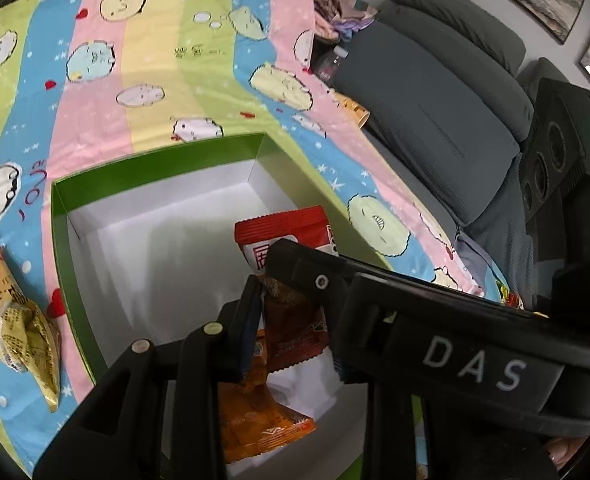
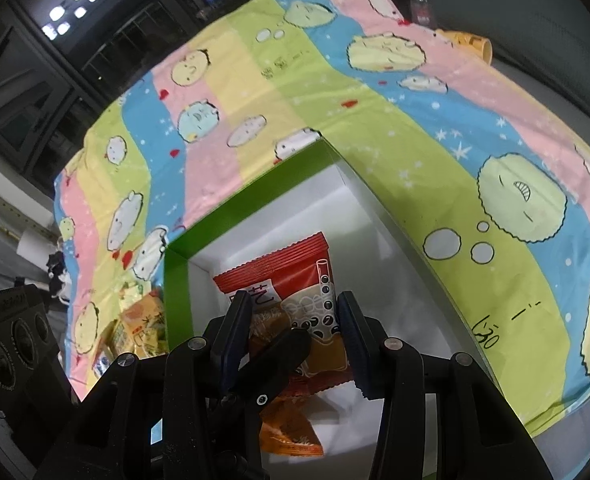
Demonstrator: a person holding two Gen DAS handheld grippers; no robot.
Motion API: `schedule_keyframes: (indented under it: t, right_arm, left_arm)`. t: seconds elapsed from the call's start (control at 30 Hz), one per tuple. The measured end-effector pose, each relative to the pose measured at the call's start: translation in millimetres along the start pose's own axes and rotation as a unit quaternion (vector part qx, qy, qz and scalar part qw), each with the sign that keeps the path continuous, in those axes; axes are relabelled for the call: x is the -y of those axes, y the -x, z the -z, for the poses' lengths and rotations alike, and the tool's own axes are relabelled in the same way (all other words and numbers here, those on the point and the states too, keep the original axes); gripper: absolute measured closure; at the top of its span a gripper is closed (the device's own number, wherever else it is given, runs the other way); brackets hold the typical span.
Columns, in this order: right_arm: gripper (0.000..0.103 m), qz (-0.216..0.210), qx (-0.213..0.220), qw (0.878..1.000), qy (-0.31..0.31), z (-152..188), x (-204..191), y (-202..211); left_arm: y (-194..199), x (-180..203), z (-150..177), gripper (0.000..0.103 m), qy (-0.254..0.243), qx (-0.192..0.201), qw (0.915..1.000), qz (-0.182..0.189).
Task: Organize snacks
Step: 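Carry the red wafer packet into the green box and open the right gripper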
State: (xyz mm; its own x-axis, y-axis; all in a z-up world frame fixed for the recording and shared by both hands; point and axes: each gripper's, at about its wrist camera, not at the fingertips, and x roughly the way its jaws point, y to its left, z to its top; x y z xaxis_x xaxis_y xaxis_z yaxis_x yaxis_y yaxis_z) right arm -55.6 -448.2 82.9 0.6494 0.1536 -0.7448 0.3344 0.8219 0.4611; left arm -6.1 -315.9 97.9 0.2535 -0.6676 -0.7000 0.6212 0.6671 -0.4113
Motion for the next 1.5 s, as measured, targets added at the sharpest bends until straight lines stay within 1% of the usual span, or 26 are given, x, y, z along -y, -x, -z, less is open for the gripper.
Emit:
schedule_keyframes:
  t: [0.17,0.27,0.4,0.53,0.67,0.77,0.83,0.87,0.9,0.93,0.97,1.03,1.07,1.2,1.27,1.37,1.43,1.5]
  right_arm:
    - [0.055,0.018,-0.015,1.000,-0.003,-1,2,-11]
    - [0.055,0.021,-0.027,0.999,-0.009,-1,6,-19]
    - [0.055,0.032,-0.039,0.999,-0.017,0,10,-26]
    - [0.055,0.032,-0.049,0.998,-0.019,0,11,-32]
    - [0.055,0.035,-0.063,0.997,-0.021,0,12,-41]
    - [0.055,0.035,-0.073,0.996,-0.023,-1,12,-47]
    - [0.055,0.037,-0.077,0.996,-0.023,0,11,-50]
    - [0.055,0.041,-0.079,0.996,-0.025,0,11,-52]
    - [0.055,0.035,-0.082,0.996,-0.025,0,11,-53]
    - [0.056,0.015,-0.091,0.995,-0.029,1,11,-56]
    - [0.056,0.007,-0.095,0.995,-0.035,0,13,-58]
    - [0.056,0.008,-0.097,0.994,-0.040,0,14,-60]
    - [0.056,0.015,-0.097,0.994,-0.042,1,15,-60]
    - [0.056,0.029,-0.094,0.994,-0.047,2,15,-59]
    - [0.056,0.048,-0.088,0.994,-0.044,3,14,-55]
    - [0.056,0.067,-0.064,0.995,-0.035,2,10,-42]
    - [0.056,0.067,-0.047,0.996,-0.029,1,7,-33]
    - [0.056,0.056,-0.031,0.998,-0.024,2,4,-21]
  left_arm:
    - [-12,-6,1,0.073,0.015,-0.020,0.9997,0.005]
    - [-19,-8,1,0.073,0.021,-0.032,0.9992,0.004]
    - [-28,-13,2,0.073,0.038,-0.060,0.9974,0.009]
    - [-31,-16,4,0.073,0.045,-0.068,0.9966,0.003]
    - [-38,-20,8,0.073,0.059,-0.087,0.9944,-0.007]
    - [-38,-21,10,0.073,0.060,-0.089,0.9940,-0.018]
    - [-40,-23,11,0.073,0.064,-0.096,0.9931,-0.020]
    - [-42,-25,11,0.075,0.070,-0.103,0.9920,-0.016]
    - [-46,-26,12,0.077,0.077,-0.116,0.9902,-0.006]
    - [-49,-27,12,0.079,0.083,-0.125,0.9887,0.002]
    - [-49,-27,12,0.079,0.085,-0.127,0.9882,-0.002]
    - [-48,-26,11,0.079,0.086,-0.131,0.9877,-0.010]
    - [-48,-25,11,0.079,0.086,-0.132,0.9874,-0.013]
    - [-47,-25,11,0.079,0.085,-0.133,0.9874,-0.013]
    - [-45,-24,11,0.079,0.083,-0.131,0.9879,-0.014]
    - [-37,-22,8,0.078,0.083,-0.109,0.9904,-0.020]
    - [-26,-21,7,0.076,0.079,-0.090,0.9926,-0.021]
    - [-10,-19,6,0.076,0.076,-0.078,0.9938,-0.023]
